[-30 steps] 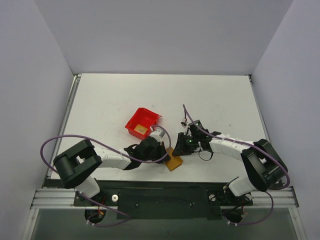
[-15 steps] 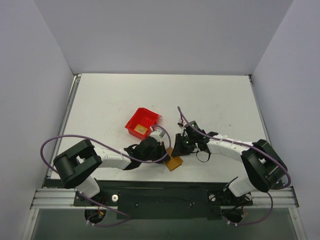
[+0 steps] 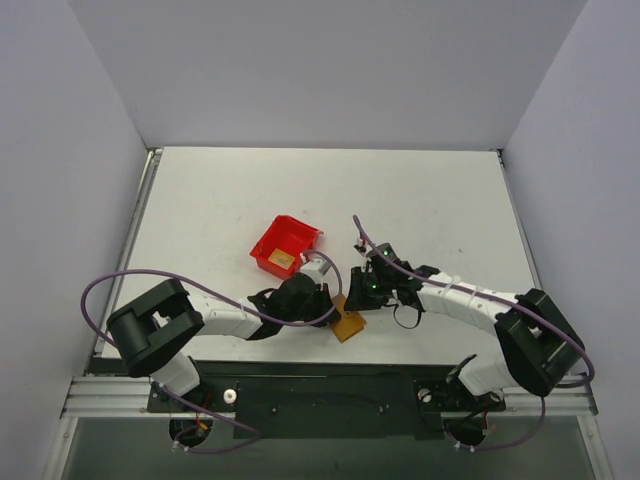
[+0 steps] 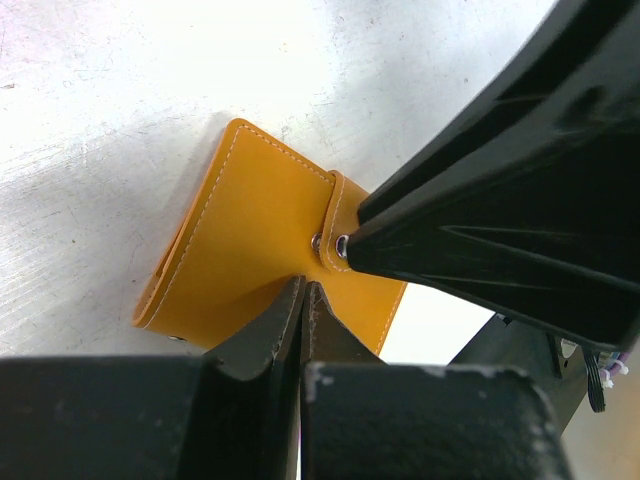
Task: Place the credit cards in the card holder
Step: Close the card holder at the center of the board.
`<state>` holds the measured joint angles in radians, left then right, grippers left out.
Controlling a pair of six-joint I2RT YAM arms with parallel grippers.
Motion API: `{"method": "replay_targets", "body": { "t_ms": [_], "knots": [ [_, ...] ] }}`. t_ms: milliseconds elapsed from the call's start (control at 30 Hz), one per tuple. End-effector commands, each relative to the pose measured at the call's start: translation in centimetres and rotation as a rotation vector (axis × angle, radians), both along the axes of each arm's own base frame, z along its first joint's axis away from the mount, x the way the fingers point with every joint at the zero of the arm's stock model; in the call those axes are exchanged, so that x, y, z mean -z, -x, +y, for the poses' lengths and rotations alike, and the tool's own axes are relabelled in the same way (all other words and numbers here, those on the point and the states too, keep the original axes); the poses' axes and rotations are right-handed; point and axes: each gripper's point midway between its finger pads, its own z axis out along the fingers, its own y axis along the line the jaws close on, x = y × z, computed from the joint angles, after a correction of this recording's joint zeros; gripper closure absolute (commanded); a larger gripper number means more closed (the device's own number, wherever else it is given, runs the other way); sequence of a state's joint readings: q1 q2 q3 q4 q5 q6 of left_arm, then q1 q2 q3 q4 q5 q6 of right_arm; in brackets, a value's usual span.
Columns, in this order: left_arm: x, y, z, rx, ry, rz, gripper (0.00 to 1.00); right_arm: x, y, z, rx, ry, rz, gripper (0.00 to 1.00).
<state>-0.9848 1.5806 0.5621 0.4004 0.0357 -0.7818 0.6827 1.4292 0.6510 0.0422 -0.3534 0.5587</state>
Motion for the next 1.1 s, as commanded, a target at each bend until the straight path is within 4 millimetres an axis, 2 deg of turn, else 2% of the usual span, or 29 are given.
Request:
{"method": "replay_targets", "body": {
  "t_ms": [0, 133, 300, 1067],
  "knots": [
    [2.7, 1.1, 1.7, 0.004, -0.099, 0.052, 0.97, -2.6, -0.7, 0.0, 0.020, -0.067, -0.128, 0.84],
    [2.8, 1.1, 1.7, 0.003, -0.100, 0.054, 0.98, -3.1, -0.7, -0.3, 0.028, -0.077, -0.155, 0.83],
    [2.7, 1.0, 1.4, 0.010, -0.098, 0.055, 0.98, -2.1, -0.3, -0.3, 0.013, -0.055, -0.121, 0.84],
    [2.9, 1.0, 1.5, 0.012, -0.108, 0.058, 0.98, -0.5, -0.6, -0.1, 0.010, -0.021, -0.084, 0.85]
  ]
}}
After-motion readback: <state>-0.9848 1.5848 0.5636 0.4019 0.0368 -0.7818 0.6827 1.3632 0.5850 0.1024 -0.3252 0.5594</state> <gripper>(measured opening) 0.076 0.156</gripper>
